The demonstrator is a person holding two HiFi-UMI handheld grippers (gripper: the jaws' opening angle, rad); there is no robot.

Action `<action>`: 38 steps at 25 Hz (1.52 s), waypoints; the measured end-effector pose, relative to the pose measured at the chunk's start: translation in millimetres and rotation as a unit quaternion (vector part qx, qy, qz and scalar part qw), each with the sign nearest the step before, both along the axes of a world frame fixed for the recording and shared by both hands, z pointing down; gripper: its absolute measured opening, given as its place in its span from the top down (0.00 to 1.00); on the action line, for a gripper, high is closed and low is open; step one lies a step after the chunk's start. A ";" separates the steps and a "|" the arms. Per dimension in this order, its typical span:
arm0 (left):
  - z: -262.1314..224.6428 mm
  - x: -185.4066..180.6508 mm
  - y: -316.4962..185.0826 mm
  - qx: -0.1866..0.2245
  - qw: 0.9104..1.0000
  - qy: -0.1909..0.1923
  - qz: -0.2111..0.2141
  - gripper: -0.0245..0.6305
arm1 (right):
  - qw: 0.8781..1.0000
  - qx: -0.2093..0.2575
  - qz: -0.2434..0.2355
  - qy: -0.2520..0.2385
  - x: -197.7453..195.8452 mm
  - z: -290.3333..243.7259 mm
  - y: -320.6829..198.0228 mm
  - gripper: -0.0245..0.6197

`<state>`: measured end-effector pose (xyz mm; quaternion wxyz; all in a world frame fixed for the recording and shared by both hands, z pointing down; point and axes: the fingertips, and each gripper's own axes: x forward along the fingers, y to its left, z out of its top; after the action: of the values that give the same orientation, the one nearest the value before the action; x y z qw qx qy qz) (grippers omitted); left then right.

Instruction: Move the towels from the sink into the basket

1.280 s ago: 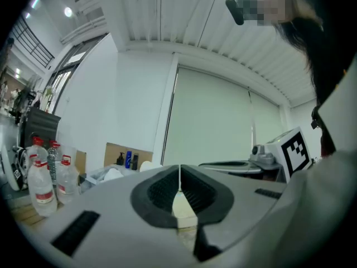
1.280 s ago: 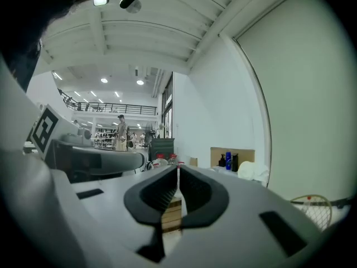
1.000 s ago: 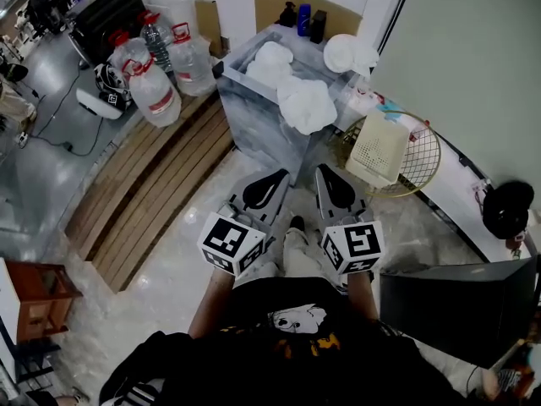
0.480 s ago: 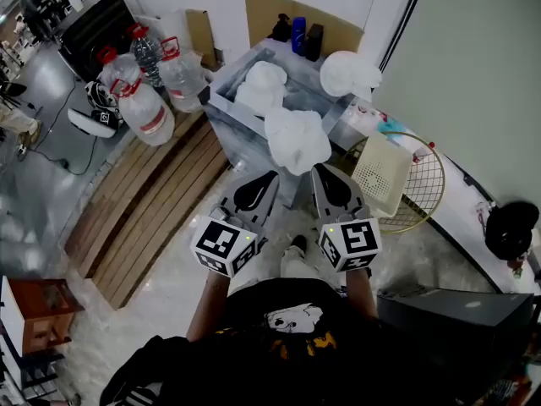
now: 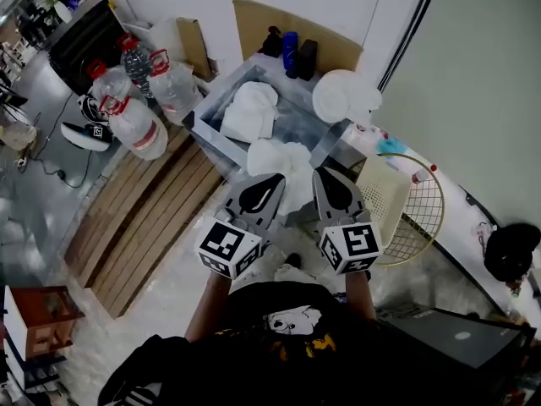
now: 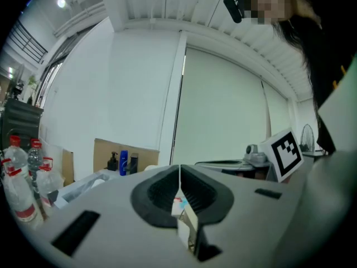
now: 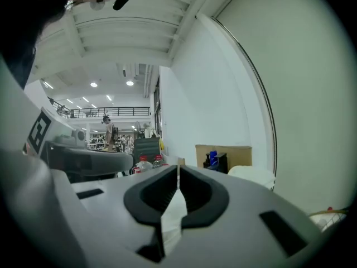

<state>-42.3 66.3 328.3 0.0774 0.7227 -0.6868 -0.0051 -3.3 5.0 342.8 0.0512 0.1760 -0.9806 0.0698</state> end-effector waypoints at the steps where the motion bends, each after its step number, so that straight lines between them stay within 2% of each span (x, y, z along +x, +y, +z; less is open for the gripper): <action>1: 1.0 -1.0 -5.8 -0.002 1.000 0.001 0.001 0.95 | 1.000 -0.001 0.000 0.001 -1.8 1.5 -5.9 0.94; 10: 5.8 -7.2 -40.6 -0.010 0.999 0.002 0.031 0.95 | 1.000 -0.017 0.009 0.009 -17.0 16.7 -31.5 0.94; 14: 7.0 -22.5 -54.8 -0.008 0.999 0.002 0.049 0.95 | 1.000 -0.015 0.024 0.012 -30.9 19.7 -43.4 0.94; 25: 15.3 -92.0 -124.3 -0.016 0.988 -0.007 0.153 0.95 | 0.991 -0.005 0.136 0.015 -87.9 27.7 -118.8 0.94; 28: 21.5 -105.8 -138.9 -0.022 0.983 -0.007 0.180 0.95 | 0.985 -0.001 0.169 0.033 -96.2 39.4 -144.3 0.94; 33: 31.2 -125.7 -158.1 -0.031 0.977 -0.003 0.210 0.95 | 0.978 0.016 0.190 0.086 -108.5 66.3 -190.9 0.93; 34: 32.7 -128.1 -161.2 -0.032 0.976 -0.003 0.217 0.95 | 0.977 0.018 0.192 0.096 -109.9 71.7 -201.4 0.91; 36: 35.8 -131.8 -167.7 -0.034 0.973 -0.003 0.230 0.95 | 0.975 0.021 0.189 0.119 -113.9 83.8 -223.3 0.71; 38: 38.8 -134.9 -174.5 -0.037 0.970 -0.005 0.242 0.95 | 0.972 0.025 0.181 0.149 -120.0 97.3 -246.7 0.64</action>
<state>-177.2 -108.2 367.2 0.0995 0.8640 -0.4916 0.0428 -123.3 -241.7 440.1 0.1793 0.3602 -0.9151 0.0261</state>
